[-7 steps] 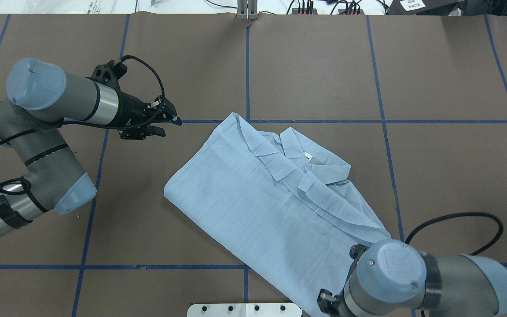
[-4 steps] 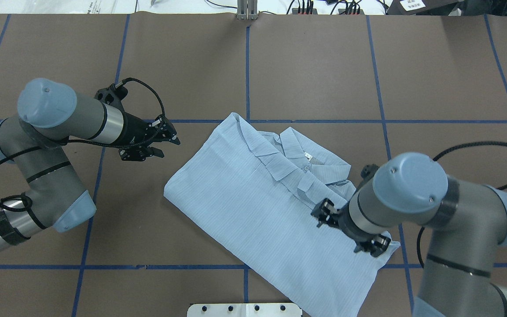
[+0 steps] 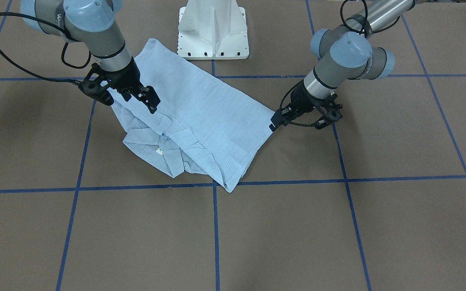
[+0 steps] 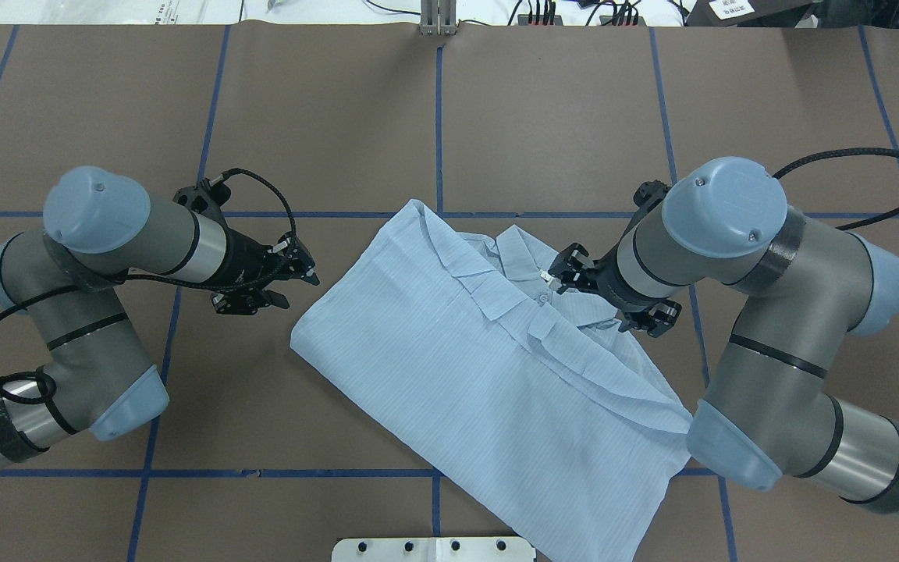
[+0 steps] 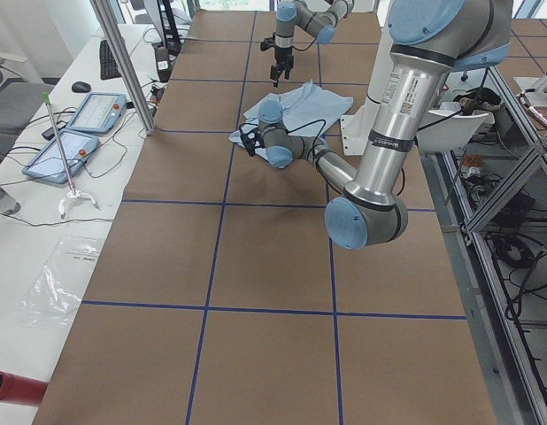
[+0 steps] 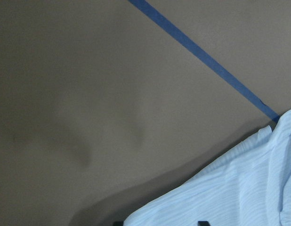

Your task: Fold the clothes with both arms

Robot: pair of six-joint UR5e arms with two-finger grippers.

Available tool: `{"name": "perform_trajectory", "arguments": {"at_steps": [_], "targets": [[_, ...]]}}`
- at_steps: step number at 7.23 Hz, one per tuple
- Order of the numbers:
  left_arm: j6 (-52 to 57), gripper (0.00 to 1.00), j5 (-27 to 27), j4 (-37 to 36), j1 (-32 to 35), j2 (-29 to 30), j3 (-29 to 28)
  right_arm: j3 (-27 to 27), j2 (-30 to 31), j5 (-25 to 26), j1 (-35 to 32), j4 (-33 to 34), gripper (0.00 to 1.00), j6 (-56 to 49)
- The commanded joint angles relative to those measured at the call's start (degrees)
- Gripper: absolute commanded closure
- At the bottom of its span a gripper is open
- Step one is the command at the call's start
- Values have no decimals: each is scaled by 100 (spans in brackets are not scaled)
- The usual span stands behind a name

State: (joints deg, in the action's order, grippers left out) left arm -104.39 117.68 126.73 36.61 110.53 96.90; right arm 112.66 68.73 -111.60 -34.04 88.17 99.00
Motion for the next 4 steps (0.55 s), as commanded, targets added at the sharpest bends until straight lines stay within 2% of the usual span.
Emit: {"name": "perform_trajectory", "arguments": {"at_steps": [1,4], "targets": [[-2,39,-70,-540,-118,-258,467,-51,-26,6,-155,-281,0,-21],[-89,39,-78,-782,-303,-242,374,-305,-70,190,-156,-564,0,-38]]}}
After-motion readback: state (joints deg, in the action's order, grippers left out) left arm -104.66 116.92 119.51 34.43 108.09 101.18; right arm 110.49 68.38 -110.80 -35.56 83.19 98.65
